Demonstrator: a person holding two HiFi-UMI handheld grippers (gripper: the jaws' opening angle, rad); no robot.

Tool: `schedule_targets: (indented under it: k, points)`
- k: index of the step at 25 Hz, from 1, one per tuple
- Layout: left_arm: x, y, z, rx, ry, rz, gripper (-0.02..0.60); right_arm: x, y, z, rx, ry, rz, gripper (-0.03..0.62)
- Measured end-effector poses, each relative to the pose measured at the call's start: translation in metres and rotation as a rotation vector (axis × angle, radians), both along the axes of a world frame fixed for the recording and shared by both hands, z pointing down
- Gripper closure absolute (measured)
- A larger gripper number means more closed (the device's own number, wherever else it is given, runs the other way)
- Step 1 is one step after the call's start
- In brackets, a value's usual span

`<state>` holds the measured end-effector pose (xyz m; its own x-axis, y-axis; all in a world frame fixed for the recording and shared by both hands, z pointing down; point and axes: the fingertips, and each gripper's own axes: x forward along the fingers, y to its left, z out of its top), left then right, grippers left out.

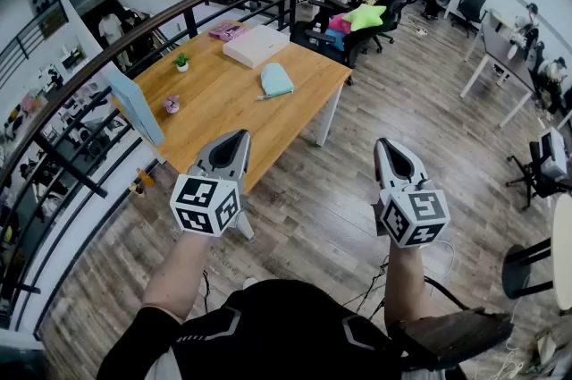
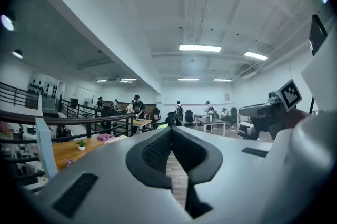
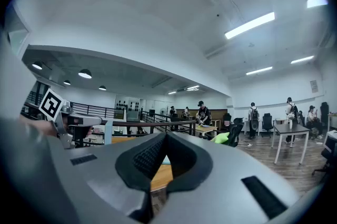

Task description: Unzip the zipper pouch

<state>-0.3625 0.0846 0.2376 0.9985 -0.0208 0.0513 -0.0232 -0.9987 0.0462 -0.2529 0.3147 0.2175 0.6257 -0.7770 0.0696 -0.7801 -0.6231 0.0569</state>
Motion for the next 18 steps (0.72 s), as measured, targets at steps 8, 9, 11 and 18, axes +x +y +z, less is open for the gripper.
schedule_targets:
  k: [8,9,11,18]
  points:
    - [-0.0044,0.0028,0.0006,0.005,-0.002,-0.009,0.552,0.0003,0.0029,0.0016,0.008,-0.006,-0.009,0.586]
    - [-0.0047,0.0024,0.0001,0.005,-0.002,-0.010,0.552,0.0003,0.0026,0.0005,0.017,-0.009,-0.011,0.586]
    - [-0.0041,0.0022,-0.0012,0.008,-0.001,-0.014,0.552,0.0017,0.0022,-0.0017,0.040,-0.020,-0.018,0.585]
    - [0.0034,0.0083,-0.0003,0.046,-0.013,-0.016,0.552,0.0063,0.0056,0.0000,0.038,-0.027,-0.027,0.585]
